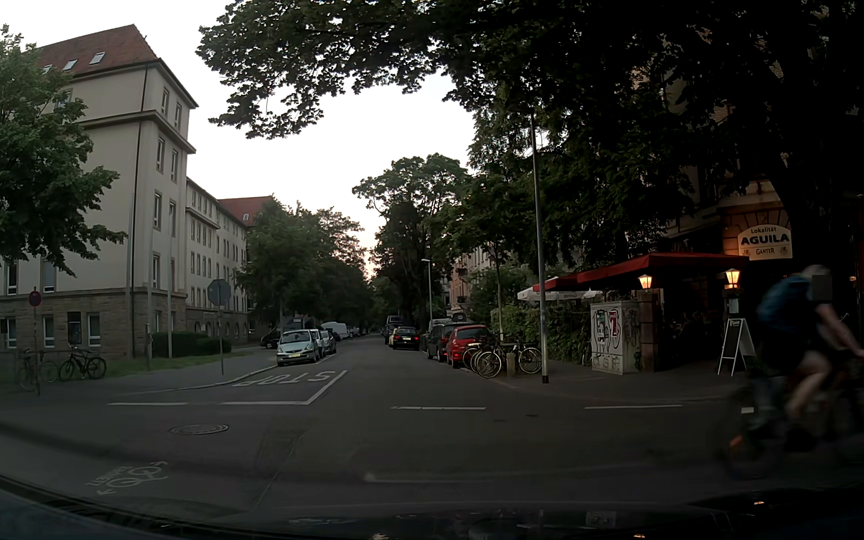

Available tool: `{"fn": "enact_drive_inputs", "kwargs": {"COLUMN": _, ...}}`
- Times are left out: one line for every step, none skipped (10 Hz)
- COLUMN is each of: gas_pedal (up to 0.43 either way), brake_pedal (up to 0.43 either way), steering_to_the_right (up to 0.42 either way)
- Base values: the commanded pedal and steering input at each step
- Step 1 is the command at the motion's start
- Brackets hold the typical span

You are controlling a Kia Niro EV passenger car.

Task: Follow the waypoints while adhering to traffic rules and regulations

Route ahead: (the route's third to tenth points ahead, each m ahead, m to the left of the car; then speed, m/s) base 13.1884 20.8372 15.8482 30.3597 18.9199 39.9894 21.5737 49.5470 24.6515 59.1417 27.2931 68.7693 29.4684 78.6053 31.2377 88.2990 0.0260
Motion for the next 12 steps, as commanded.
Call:
{"fn": "enact_drive_inputs", "kwargs": {"gas_pedal": 0.059, "brake_pedal": 0.000, "steering_to_the_right": 0.004}}
{"fn": "enact_drive_inputs", "kwargs": {"gas_pedal": 0.220, "brake_pedal": 0.000, "steering_to_the_right": 0.004}}
{"fn": "enact_drive_inputs", "kwargs": {"gas_pedal": 0.228, "brake_pedal": 0.000, "steering_to_the_right": 0.003}}
{"fn": "enact_drive_inputs", "kwargs": {"gas_pedal": 0.228, "brake_pedal": 0.000, "steering_to_the_right": 0.002}}
{"fn": "enact_drive_inputs", "kwargs": {"gas_pedal": 0.228, "brake_pedal": 0.000, "steering_to_the_right": -0.001}}
{"fn": "enact_drive_inputs", "kwargs": {"gas_pedal": 0.240, "brake_pedal": 0.000, "steering_to_the_right": -0.008}}
{"fn": "enact_drive_inputs", "kwargs": {"gas_pedal": 0.240, "brake_pedal": 0.000, "steering_to_the_right": -0.021}}
{"fn": "enact_drive_inputs", "kwargs": {"gas_pedal": 0.240, "brake_pedal": 0.000, "steering_to_the_right": -0.039}}
{"fn": "enact_drive_inputs", "kwargs": {"gas_pedal": 0.248, "brake_pedal": 0.000, "steering_to_the_right": -0.063}}
{"fn": "enact_drive_inputs", "kwargs": {"gas_pedal": 0.268, "brake_pedal": 0.000, "steering_to_the_right": -0.085}}
{"fn": "enact_drive_inputs", "kwargs": {"gas_pedal": 0.280, "brake_pedal": 0.000, "steering_to_the_right": -0.116}}
{"fn": "enact_drive_inputs", "kwargs": {"gas_pedal": 0.280, "brake_pedal": 0.000, "steering_to_the_right": -0.144}}
